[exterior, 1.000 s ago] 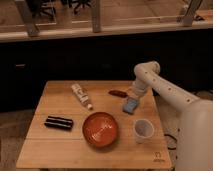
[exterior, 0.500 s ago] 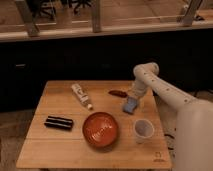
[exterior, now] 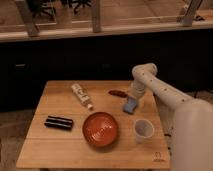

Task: Wipe the white sponge on the table

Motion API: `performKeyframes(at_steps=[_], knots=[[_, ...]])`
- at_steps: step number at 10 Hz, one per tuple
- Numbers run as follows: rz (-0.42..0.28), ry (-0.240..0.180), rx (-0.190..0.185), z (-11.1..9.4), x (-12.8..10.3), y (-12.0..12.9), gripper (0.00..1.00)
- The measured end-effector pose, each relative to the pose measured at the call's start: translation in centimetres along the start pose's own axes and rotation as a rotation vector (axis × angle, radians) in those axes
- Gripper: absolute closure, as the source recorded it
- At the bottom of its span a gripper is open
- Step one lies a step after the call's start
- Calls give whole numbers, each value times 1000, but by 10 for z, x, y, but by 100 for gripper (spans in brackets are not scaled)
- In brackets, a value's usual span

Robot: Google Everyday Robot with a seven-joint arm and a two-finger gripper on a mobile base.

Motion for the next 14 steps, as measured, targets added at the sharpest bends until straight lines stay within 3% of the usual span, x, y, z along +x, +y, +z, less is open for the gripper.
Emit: performKeyframes(at_steps=[11,14], knots=[[-13,-6,-7,8,0,-1,20],[-12,-7,-8,9,1,-1,27]])
